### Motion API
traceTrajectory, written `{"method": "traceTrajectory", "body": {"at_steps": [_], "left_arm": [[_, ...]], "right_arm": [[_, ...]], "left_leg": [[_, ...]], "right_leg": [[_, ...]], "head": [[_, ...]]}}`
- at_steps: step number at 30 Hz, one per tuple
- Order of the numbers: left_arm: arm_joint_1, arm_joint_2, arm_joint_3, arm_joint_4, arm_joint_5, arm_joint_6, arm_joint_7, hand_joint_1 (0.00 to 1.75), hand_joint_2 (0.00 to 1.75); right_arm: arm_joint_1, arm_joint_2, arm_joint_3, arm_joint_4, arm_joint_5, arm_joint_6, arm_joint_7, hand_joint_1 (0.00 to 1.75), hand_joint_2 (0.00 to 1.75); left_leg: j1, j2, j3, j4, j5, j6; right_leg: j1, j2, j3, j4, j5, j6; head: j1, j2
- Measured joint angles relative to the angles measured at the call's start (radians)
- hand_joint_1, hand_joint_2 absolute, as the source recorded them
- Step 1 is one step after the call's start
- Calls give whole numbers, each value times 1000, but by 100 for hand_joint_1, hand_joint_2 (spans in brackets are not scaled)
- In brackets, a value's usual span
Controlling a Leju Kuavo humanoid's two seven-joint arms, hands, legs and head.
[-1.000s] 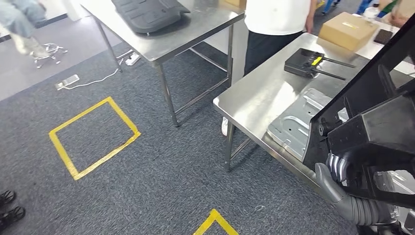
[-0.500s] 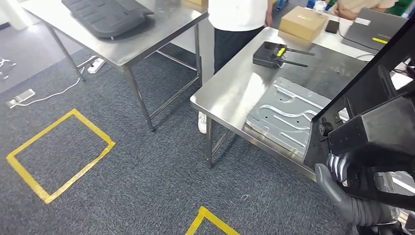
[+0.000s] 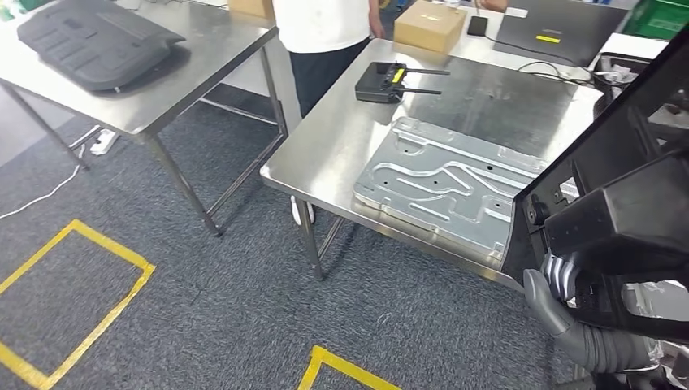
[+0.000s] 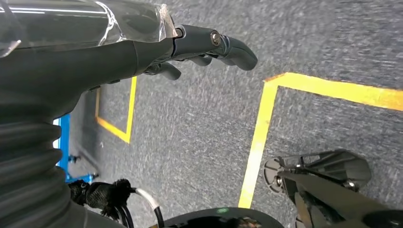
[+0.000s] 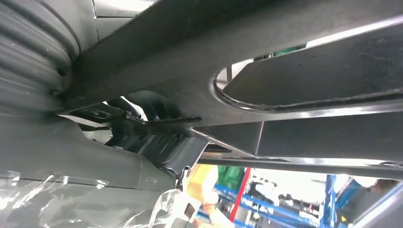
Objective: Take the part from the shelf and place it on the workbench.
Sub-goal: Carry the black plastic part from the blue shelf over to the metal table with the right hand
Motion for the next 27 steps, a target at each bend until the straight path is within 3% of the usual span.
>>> {"method": "traceTrajectory", "body": {"at_steps": [3, 4, 5, 7, 8, 9, 11, 12, 13, 14, 15, 16, 18, 19, 20, 22, 24, 25, 27], "left_arm": [[-2, 0, 0, 0, 0, -2, 0, 0, 175], [-2, 0, 0, 0, 0, -3, 0, 0, 175], [-2, 0, 0, 0, 0, -3, 0, 0, 175], [-2, -1, 0, 0, 0, -3, 2, 0, 175], [-3, -1, 0, 0, 0, -3, 2, 0, 175], [-3, -1, 0, 0, 0, -3, 3, 0, 175], [-2, 0, 0, 0, 0, -4, 7, 0, 175], [-1, 0, 0, 0, 0, -6, 10, 0, 175], [0, 0, 0, 0, 0, -8, 13, 0, 175], [1, 0, 0, 0, 0, -10, 15, 0, 175], [0, 0, 0, 0, 0, -10, 16, 0, 175], [-1, 0, 0, 0, 0, -10, 17, 0, 175], [-3, 0, 0, 0, 0, -10, 17, 0, 175], [-4, 0, 0, 0, 0, -10, 17, 0, 175], [-4, 0, 0, 0, 1, -10, 17, 0, 175], [-4, 1, 0, 0, 1, -9, 17, 0, 175], [-5, 2, 0, 0, 2, -9, 17, 0, 175], [-5, 2, 0, 0, 2, -9, 17, 0, 175], [-4, 3, 0, 0, 2, -9, 17, 0, 175]], "right_arm": [[0, 0, 0, 0, -1, 0, -2, 175, 175], [0, 0, 1, 0, -2, 0, -4, 175, 175], [0, 0, 1, 0, -2, 0, -4, 175, 175], [2, 0, 2, 0, -3, 0, -6, 175, 175], [3, 0, 2, 0, -3, 0, -7, 175, 175], [4, -1, 2, 0, -3, -1, -7, 175, 175], [6, 0, 2, 0, -3, -2, -9, 175, 175], [8, 0, 3, 0, -3, -3, -9, 175, 175], [10, 0, 3, 0, -4, -3, -9, 175, 175], [11, 1, 4, 0, -4, -3, -9, 175, 175], [12, 1, 4, 0, -4, -3, -9, 175, 175], [13, 1, 4, 0, -5, -3, -10, 175, 175], [14, 0, 4, 0, -5, -3, -11, 175, 175], [14, 0, 3, 0, -6, -3, -11, 175, 175], [15, 0, 3, 0, -6, -3, -11, 175, 175], [17, 0, 3, 0, -7, -3, -12, 175, 175], [19, 0, 3, 0, -8, -3, -12, 175, 175], [19, 0, 3, 0, -9, -3, -12, 175, 175], [19, 0, 3, 0, -9, -3, -12, 175, 175]], "left_leg": [[2, -74, 120, -248, 107, 11], [2, -93, 139, -292, 120, 12], [2, -97, 147, -310, 122, 12], [3, -75, 147, -321, 125, 18], [4, -63, 148, -325, 129, 22], [5, -50, 147, -330, 132, 28], [3, -25, 144, -332, 136, 33], [2, -12, 142, -332, 136, 34], [1, 0, 141, -332, 136, 35], [0, 13, 141, -332, 136, 35], [0, 24, 142, -332, 136, 34], [0, 35, 144, -332, 136, 34], [-4, 52, 147, -330, 134, 30], [-7, 60, 147, -329, 133, 27], [-9, 68, 146, -328, 133, 23], [-10, 85, 147, -327, 133, 17], [-8, 74, 138, -307, 114, 9], [-6, 55, 120, -265, 87, 3], [-2, 21, 55, -115, 7, -7]], "right_leg": [[-1, 35, -4, 2, 4, 8], [-1, 46, -9, 2, 7, 13], [0, 57, -15, 2, 10, 18], [-2, 72, -25, 3, 13, 30], [-1, 60, -36, 23, -2, 34], [1, 41, -58, 70, -32, 37], [5, -3, -129, 234, -120, 41], [6, -12, -163, 314, -154, 43], [6, -17, -183, 363, -169, 44], [6, -19, -180, 366, -161, 43], [6, -24, -154, 321, -134, 41], [7, -37, -107, 238, -95, 38], [15, -83, -13, 65, -32, 29], [18, -99, 13, 14, -17, 24], [21, -103, 19, -5, -13, 20], [18, -83, 14, -9, -7, 11], [12, -68, 13, -13, 0, 1], [10, -63, 13, -15, 4, -3], [9, -50, 8, -16, 9, -10]], "head": [[0, 0], [0, 0], [0, 0], [0, 0], [0, 0], [1, 0], [2, 0], [2, 0], [2, 0], [2, 0], [2, 0], [2, 0], [2, 0], [2, 0], [1, 0], [1, 0], [1, 0], [1, 0], [1, 0]]}}
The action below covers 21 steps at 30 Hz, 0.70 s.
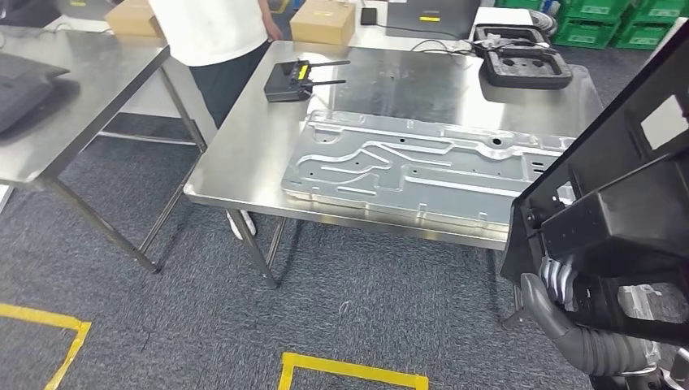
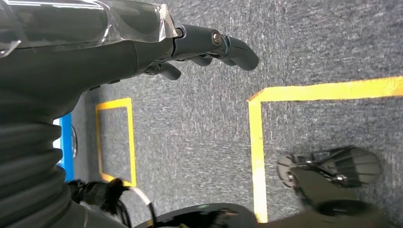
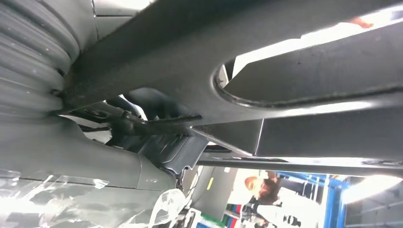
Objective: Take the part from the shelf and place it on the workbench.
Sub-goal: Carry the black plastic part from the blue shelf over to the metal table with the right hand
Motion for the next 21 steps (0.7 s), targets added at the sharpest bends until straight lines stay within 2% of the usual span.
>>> {"method": "traceTrajectory", "body": {"at_steps": [1, 2, 3, 4, 5, 7, 8, 9, 11, 12, 13, 14, 16, 17, 18, 19, 21], "left_arm": [[1, 0, 0, 0, 0, 0, 0, 0, 175], [3, 0, 0, 0, 0, 0, 0, 0, 175], [4, 0, 0, 0, 0, 0, 0, 0, 175], [4, 0, 0, 0, 0, 0, 0, 0, 175], [4, 0, 0, 0, 0, 0, 0, 0, 175], [1, 1, 0, 0, 0, -1, 0, 0, 175], [0, 1, 0, 0, 0, -1, 0, 0, 175], [-1, 1, 0, 0, 0, -2, 0, 0, 175], [-1, 1, -1, 0, 0, -2, 0, 0, 175], [0, 1, -1, 0, 0, -3, 0, 0, 175], [1, 1, -1, 0, 0, -3, 0, 0, 175], [1, 1, -1, 0, 0, -3, 0, 0, 175], [1, 2, -1, 0, 0, -3, -1, 0, 175], [2, 2, -1, 0, 0, -3, -2, 0, 175], [3, 2, -1, 0, 0, -3, -3, 0, 175], [3, 2, -1, 0, 0, -3, -4, 0, 175], [3, 2, -1, 0, 0, -3, -6, 0, 175]], "right_arm": [[0, 0, 0, 0, 1, 0, -1, 175, 175], [0, 0, 1, 0, 3, 1, -2, 175, 175], [0, 0, 1, 0, 7, 2, -5, 175, 175], [0, 1, 1, 0, 11, 3, -8, 175, 175], [0, 1, 1, 0, 16, 5, -11, 175, 175], [0, 1, 1, 0, 23, 7, -17, 175, 175], [0, 1, 1, 0, 26, 7, -18, 175, 175], [0, 1, 1, 0, 28, 7, -19, 175, 175], [0, 1, 0, 0, 30, 7, -19, 175, 175], [0, 1, 0, 0, 31, 8, -19, 175, 175], [0, 1, 0, 0, 31, 8, -19, 175, 175], [0, 1, 0, 0, 31, 8, -20, 175, 175], [0, 3, -1, 0, 33, 9, -20, 175, 175], [1, 4, -1, 0, 34, 10, -20, 175, 175], [1, 6, 0, 0, 36, 11, -20, 175, 175], [1, 7, 0, 0, 38, 12, -20, 175, 175], [1, 8, 0, 0, 40, 13, -20, 175, 175]], "left_leg": [[2, -8, -39, 88, -37, -3], [3, -12, -65, 148, -56, -5], [3, -13, -72, 166, -54, -5], [3, -14, -56, 136, -32, -3], [3, -16, -20, 64, 5, 0], [1, -33, 70, -115, 76, 11], [1, -40, 100, -177, 95, 15], [1, -47, 114, -209, 103, 18], [3, -46, 112, -219, 107, 21], [5, -44, 112, -220, 109, 24], [8, -42, 112, -222, 112, 27], [10, -40, 113, -223, 114, 31], [10, -36, 111, -224, 115, 35], [10, -34, 111, -224, 115, 36], [9, -32, 112, -223, 114, 37], [9, -31, 114, -223, 112, 37], [9, -29, 121, -223, 108, 35]], "right_leg": [[0, 7, -3, 0, 2, -2], [0, 14, -5, 0, 3, -2], [0, 21, -6, 0, 4, -2], [0, 29, -6, 0, 5, -1], [0, 35, -4, 0, 6, -1], [2, 43, -3, 1, 6, 3], [4, 46, -5, 2, 6, 6], [5, 48, -8, 3, 7, 10], [8, 52, -15, 5, 8, 18], [7, 51, -19, 13, 2, 22], [8, 47, -31, 42, -17, 26], [7, 42, -56, 98, -49, 31], [7, 33, -134, 270, -130, 39], [6, 32, -170, 343, -154, 40], [5, 32, -191, 382, -160, 40], [5, 31, -192, 380, -147, 39], [6, 24, -138, 260, -78, 32]], "head": [[0, 0], [0, 0], [0, 0], [0, 0], [0, 0], [0, 0], [0, 0], [0, 0], [0, 0], [0, 0], [0, 0], [1, 0], [1, 0], [1, 0], [1, 0], [1, 0], [1, 0]]}}
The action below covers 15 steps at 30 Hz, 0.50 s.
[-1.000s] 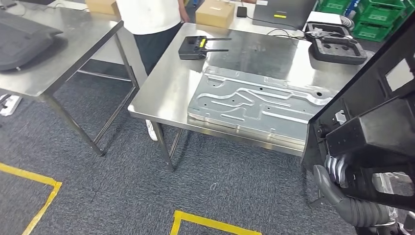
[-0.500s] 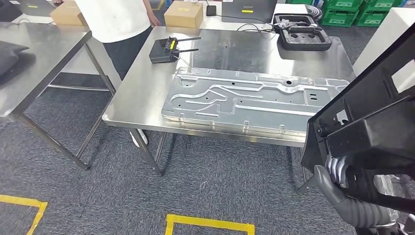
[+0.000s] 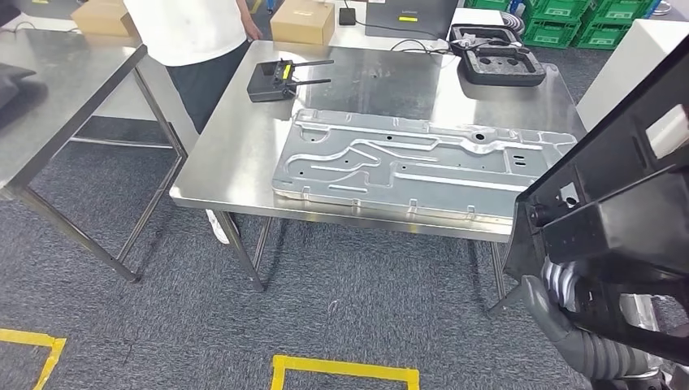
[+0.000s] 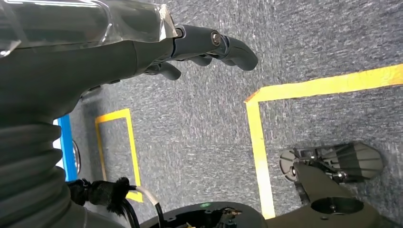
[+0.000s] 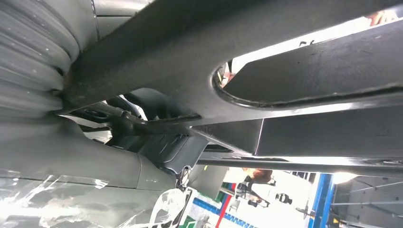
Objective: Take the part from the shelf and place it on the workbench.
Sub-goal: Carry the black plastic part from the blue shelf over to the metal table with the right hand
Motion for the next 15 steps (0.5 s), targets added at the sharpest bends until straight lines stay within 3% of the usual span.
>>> {"method": "traceTrajectory", "body": {"at_steps": [2, 3, 5, 8, 10, 12, 13, 14, 15], "left_arm": [[-1, 0, 0, 0, 0, 0, -2, 0, 175], [-2, 0, 0, 0, 0, 0, -3, 0, 175], [-2, 0, 0, 0, 0, 0, -5, 0, 175], [-2, 1, 0, 0, 1, 0, -7, 0, 175], [-3, 2, 0, 0, 2, 0, -7, 0, 175], [-1, 2, 0, 0, 3, 0, -6, 0, 175], [0, 2, 0, 0, 4, 0, -5, 0, 175], [1, 2, 0, 0, 4, 0, -3, 0, 175], [1, 2, 0, 0, 5, 0, -3, 0, 175]], "right_arm": [[0, 0, 0, 0, 1, 1, 0, 175, 175], [0, 0, -1, 0, 2, 1, 0, 175, 175], [0, 1, -1, 0, 2, 2, 0, 175, 175], [0, 2, -1, 0, 3, 2, -1, 175, 175], [0, 2, -1, 0, 3, 2, -1, 175, 175], [0, 2, -1, 0, 5, 3, -1, 175, 175], [0, 2, -1, 0, 7, 3, -1, 175, 175], [0, 2, -1, 0, 8, 4, -1, 175, 175], [1, 2, -1, 0, 9, 5, -1, 175, 175]], "left_leg": [[-1, 0, 7, 0, -5, -5], [-4, 0, 7, 2, -8, -8], [-9, 0, 8, 2, -15, -16], [-9, 4, 1, 22, -38, -28], [-8, 5, -56, 140, -98, -40], [-6, 4, -152, 322, -166, -47], [-5, 4, -188, 380, -178, -48], [-5, 4, -201, 392, -167, -47], [-5, 4, -190, 353, -136, -45]], "right_leg": [[3, -17, 67, -140, 60, -8], [5, -22, 85, -183, 71, -11], [8, -23, 106, -233, 79, -17], [2, -18, 115, -248, 82, -25], [-2, -17, 123, -256, 84, -31], [-2, -16, 127, -258, 83, -36], [-2, -14, 129, -258, 81, -37], [-2, -12, 132, -257, 79, -38], [-2, -9, 136, -257, 76, -37]], "head": [[0, 0], [0, 0], [0, 0], [-1, 0], [-2, 0], [-2, 0], [-2, 0], [-2, 0], [-2, 0]]}}
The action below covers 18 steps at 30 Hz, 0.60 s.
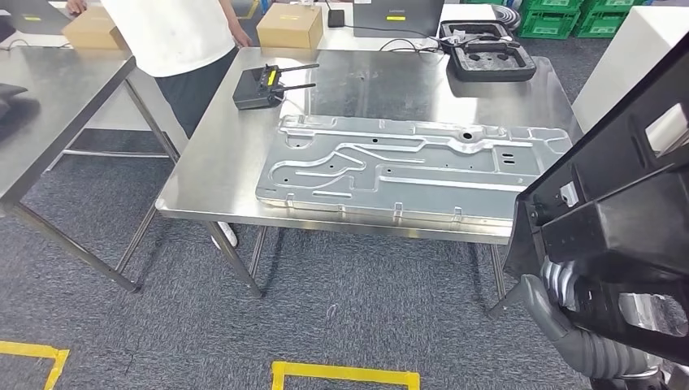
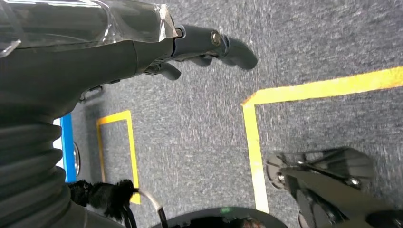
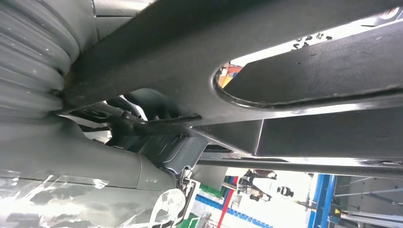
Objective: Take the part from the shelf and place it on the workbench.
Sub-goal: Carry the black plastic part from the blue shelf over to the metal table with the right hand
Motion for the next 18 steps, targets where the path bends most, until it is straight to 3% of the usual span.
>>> {"method": "traceTrajectory", "body": {"at_steps": [2, 4, 5, 8, 10, 12, 13, 14, 15, 16, 18], "left_arm": [[0, 0, 0, 0, 0, 0, 0, 0, 175], [-1, 0, 0, 0, 0, 0, 0, 0, 175], [-2, 0, 0, 0, 0, 0, -1, 0, 175], [-2, 0, 0, 0, 0, 0, -6, 0, 175], [-3, 0, 0, 0, 0, 0, -9, 0, 175], [-3, 0, 0, 0, 0, -1, -11, 0, 175], [-2, 0, 0, 0, 0, -2, -12, 0, 175], [-1, 0, 0, 0, 0, -3, -12, 0, 175], [0, 0, 0, 0, 0, -3, -12, 0, 175], [1, 0, 0, 0, 0, -3, -12, 0, 175], [0, 0, 0, 0, 1, -3, -12, 0, 175]], "right_arm": [[0, 0, 0, 0, 0, 0, 0, 175, 175], [0, 0, 0, 0, 1, 0, 0, 175, 175], [0, 0, 0, 0, 1, 0, 0, 175, 175], [1, 0, 0, 0, 2, 0, 0, 175, 175], [1, -1, -1, 0, 2, 0, -1, 175, 175], [2, -1, -2, 0, 3, 0, -1, 175, 175], [3, -1, -2, 0, 3, 0, -1, 175, 175], [4, -1, -2, 0, 3, 0, 0, 175, 175], [4, -1, -2, 0, 3, 0, 0, 175, 175], [4, -1, -2, 0, 3, 0, 0, 175, 175], [4, -1, -3, 0, 3, 0, 0, 175, 175]], "left_leg": [[0, -5, 75, -172, 88, 9], [-2, -12, 140, -313, 142, 18], [-2, -14, 153, -340, 149, 22], [0, -10, 163, -349, 151, 34], [4, -7, 169, -352, 152, 43], [5, -6, 171, -352, 148, 48], [5, -6, 173, -352, 143, 49], [5, -6, 178, -352, 136, 49], [6, -6, 186, -352, 129, 48], [7, -6, 197, -352, 119, 46], [8, -7, 219, -354, 103, 38]], "right_leg": [[0, 5, 10, 0, -5, 4], [3, 10, 15, 1, -13, 11], [5, 13, 16, 2, -16, 15], [6, 16, 14, 16, -35, 29], [4, 13, -33, 120, -92, 40], [2, 12, -129, 303, -169, 48], [1, 11, -173, 377, -191, 50], [1, 11, -196, 407, -186, 51], [0, 10, -198, 395, -162, 51], [0, 9, -175, 334, -117, 50], [0, -5, -100, 157, -21, 46]], "head": [[0, 0], [0, 0], [0, 0], [0, 0], [1, 0], [2, 0], [2, 0], [2, 0], [2, 0], [2, 0], [1, 0]]}}
